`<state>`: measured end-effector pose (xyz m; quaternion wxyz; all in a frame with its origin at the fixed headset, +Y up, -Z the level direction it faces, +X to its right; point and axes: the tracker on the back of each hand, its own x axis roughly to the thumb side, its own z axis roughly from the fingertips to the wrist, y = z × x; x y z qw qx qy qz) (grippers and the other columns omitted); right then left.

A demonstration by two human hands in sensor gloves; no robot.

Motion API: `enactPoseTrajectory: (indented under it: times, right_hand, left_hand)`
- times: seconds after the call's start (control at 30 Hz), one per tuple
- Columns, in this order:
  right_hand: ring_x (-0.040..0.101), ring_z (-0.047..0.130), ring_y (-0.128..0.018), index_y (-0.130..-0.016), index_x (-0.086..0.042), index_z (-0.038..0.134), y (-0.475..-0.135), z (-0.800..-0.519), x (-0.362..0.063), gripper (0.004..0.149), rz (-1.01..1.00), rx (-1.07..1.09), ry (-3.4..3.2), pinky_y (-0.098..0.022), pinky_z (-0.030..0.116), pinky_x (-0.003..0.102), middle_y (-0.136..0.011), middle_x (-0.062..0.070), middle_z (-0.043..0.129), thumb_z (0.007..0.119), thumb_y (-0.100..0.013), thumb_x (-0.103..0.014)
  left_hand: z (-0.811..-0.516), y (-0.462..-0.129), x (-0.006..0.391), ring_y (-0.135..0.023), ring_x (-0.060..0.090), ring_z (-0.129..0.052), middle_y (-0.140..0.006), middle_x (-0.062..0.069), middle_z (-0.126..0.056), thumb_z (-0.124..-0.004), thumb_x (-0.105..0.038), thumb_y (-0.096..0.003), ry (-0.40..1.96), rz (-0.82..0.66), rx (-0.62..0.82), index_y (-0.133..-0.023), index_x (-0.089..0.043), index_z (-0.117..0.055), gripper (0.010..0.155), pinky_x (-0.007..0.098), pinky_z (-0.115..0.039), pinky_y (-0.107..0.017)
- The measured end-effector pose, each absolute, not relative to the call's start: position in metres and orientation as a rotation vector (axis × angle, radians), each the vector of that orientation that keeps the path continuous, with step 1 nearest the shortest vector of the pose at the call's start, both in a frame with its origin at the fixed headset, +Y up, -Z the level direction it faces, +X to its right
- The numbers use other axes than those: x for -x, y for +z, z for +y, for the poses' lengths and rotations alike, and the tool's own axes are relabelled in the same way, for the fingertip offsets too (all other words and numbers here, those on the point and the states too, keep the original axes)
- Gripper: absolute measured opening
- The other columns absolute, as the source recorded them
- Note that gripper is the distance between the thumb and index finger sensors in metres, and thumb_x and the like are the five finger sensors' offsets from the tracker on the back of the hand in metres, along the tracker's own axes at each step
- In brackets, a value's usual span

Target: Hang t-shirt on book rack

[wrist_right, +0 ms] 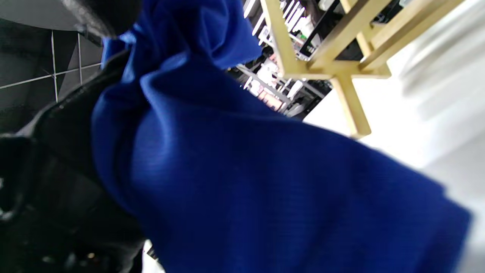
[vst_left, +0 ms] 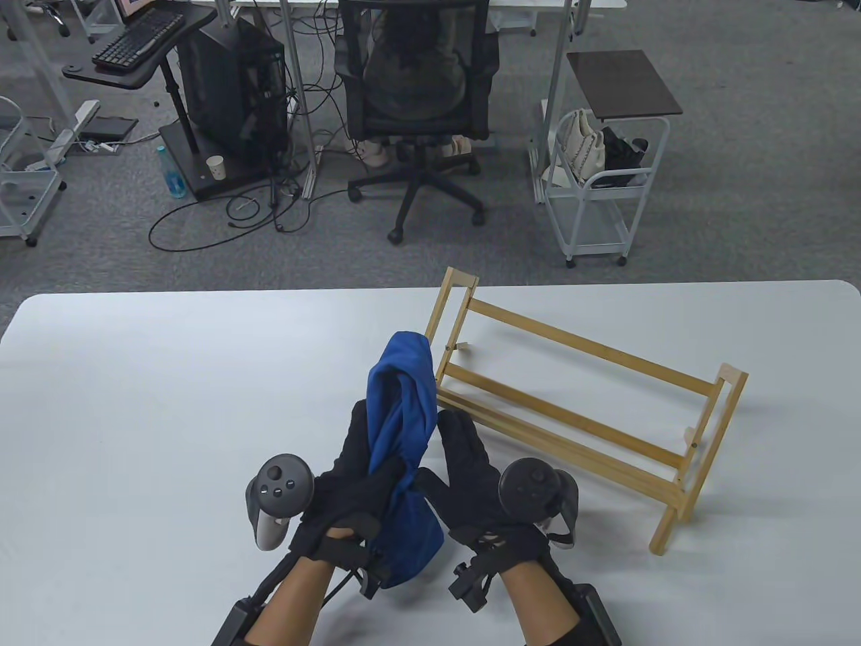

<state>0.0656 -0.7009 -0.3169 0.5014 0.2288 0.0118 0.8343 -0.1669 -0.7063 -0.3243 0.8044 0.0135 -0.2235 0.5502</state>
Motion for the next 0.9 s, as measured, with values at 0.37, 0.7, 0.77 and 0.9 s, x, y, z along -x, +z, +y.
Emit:
enactPoseTrajectory:
  times: [0.37,0.7,0.77,0.9]
  right_hand:
    - [0.058,0.035,-0.106,-0.111,-0.025,0.002,-0.316,-0.707,-0.055,0.084,0.137,-0.598,1.866,-0.072,0.044,0.071,-0.115,0.03,0.015,0.06,-0.061,-0.059]
    - [0.063,0.021,-0.102,-0.104,-0.023,-0.01,-0.314,-0.709,-0.048,0.086,0.336,-0.568,1.654,-0.071,0.037,0.073,-0.108,0.037,0.002,0.062,-0.064,-0.046]
    - [0.063,0.019,-0.101,-0.104,-0.023,-0.01,-0.315,-0.711,-0.049,0.086,0.347,-0.556,1.626,-0.071,0.036,0.073,-0.107,0.036,0.002,0.063,-0.064,-0.044]
    - [0.063,0.02,-0.101,-0.104,-0.023,-0.01,-0.321,-0.719,-0.052,0.088,0.378,-0.563,1.602,-0.073,0.037,0.071,-0.107,0.036,0.003,0.065,-0.063,-0.045]
  left_hand:
    - [-0.711,-0.319,0.151,-0.099,0.035,-0.074,-0.117,0.012,-0.05,-0.069,-0.04,-0.0648,1.136,-0.513,-0.03,-0.113,-0.035,-0.009,0.077,0.052,-0.071,-0.071]
    - [-0.714,-0.312,0.132,-0.101,0.038,-0.068,-0.118,0.017,-0.038,-0.069,-0.038,-0.0636,1.007,-0.569,-0.032,-0.11,-0.028,-0.004,0.081,0.054,-0.068,-0.072]
    - [-0.714,-0.312,0.129,-0.103,0.041,-0.063,-0.118,0.019,-0.034,-0.07,-0.037,-0.0632,0.999,-0.596,0.009,-0.109,-0.027,-0.001,0.083,0.055,-0.066,-0.073]
    - [-0.718,-0.314,0.128,-0.107,0.045,-0.052,-0.119,0.022,-0.023,-0.072,-0.034,-0.0623,1.002,-0.64,0.106,-0.106,-0.026,0.005,0.089,0.058,-0.06,-0.075]
